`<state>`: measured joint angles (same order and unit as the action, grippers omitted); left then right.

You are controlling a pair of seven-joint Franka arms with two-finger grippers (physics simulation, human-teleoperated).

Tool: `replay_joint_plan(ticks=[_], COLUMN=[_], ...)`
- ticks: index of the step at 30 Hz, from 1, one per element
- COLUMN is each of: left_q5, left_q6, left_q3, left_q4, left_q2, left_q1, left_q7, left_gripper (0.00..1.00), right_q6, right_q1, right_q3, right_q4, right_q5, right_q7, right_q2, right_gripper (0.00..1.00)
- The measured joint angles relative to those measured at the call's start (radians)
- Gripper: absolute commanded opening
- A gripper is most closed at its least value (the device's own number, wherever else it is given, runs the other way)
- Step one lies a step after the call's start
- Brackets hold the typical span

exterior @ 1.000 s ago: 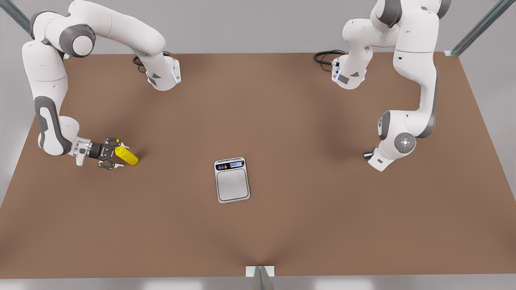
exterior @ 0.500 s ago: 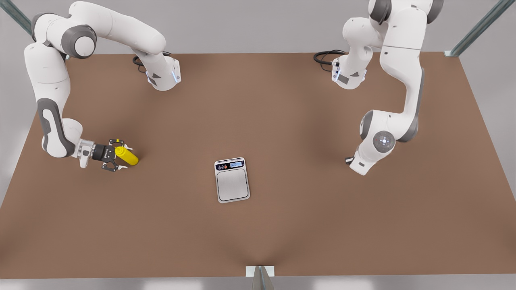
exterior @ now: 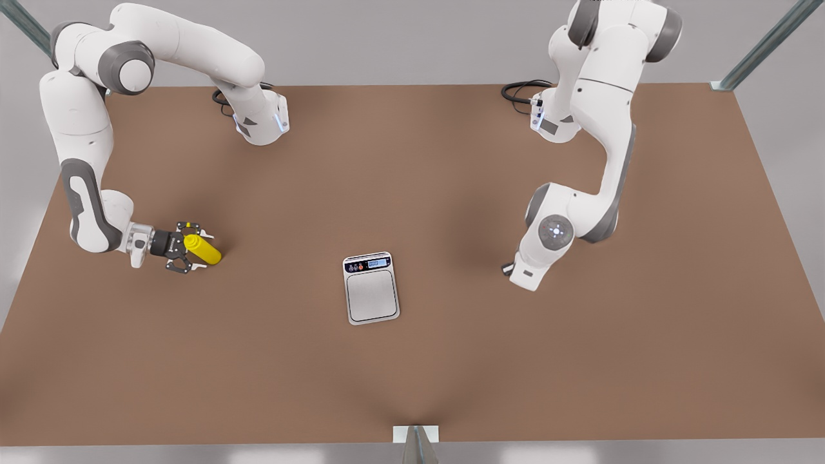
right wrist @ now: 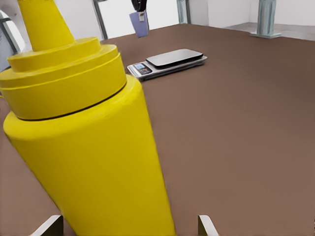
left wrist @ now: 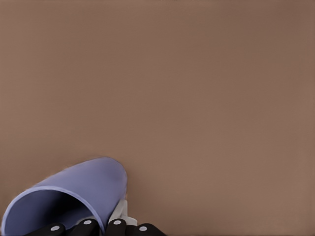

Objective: Move cup to the weight, pick up sauce bottle, pour sauce

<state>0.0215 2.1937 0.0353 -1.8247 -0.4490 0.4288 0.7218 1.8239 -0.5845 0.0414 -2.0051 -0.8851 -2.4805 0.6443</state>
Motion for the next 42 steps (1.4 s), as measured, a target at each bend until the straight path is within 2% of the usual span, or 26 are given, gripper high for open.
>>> replay_joint_plan(ticks=[6, 9, 11, 22, 33, 39, 42], left_q5=[0.019, 0.026, 0.031, 0.052, 0.071, 0.080, 0.082], left_q6=[-0.041, -0.041, -0.041, -0.147, -0.146, -0.042, -0.016], left_q3=[-0.002, -0.029, -0.061, -0.072, -0.072, -0.080, -0.078], left_q4=[0.115, 0.158, 0.212, 0.490, 0.829, 0.885, 0.923], left_q2=[-0.054, -0.077, -0.106, -0.270, -0.472, -0.539, -0.586], left_q1=[0.071, 0.073, 0.075, 0.209, 0.258, 0.287, 0.304], left_q7=[0.130, 0.184, 0.242, 0.445, 0.628, 0.698, 0.728], left_gripper=[0.21, 0.21, 0.21, 0.21, 0.21, 0.21, 0.21], right_q6=[-0.002, -0.002, -0.002, -0.002, -0.048, -0.125, -0.126], right_q1=[0.002, 0.002, 0.002, 0.002, -0.011, -0.011, 0.042], right_q3=[0.002, 0.002, 0.002, 0.003, 0.003, 0.000, 0.000], right_q4=[0.000, 0.000, 0.000, 0.002, 0.011, 0.098, 0.175], right_q5=[0.000, 0.000, 0.000, 0.000, -0.006, -0.007, 0.007], right_q7=[0.002, 0.005, 0.005, 0.013, 0.026, 0.102, 0.234], right_q2=[0.000, 0.000, 0.000, 0.000, -0.002, -0.021, -0.094], right_gripper=[0.91, 0.76, 0.72, 0.61, 0.59, 0.59, 0.59])
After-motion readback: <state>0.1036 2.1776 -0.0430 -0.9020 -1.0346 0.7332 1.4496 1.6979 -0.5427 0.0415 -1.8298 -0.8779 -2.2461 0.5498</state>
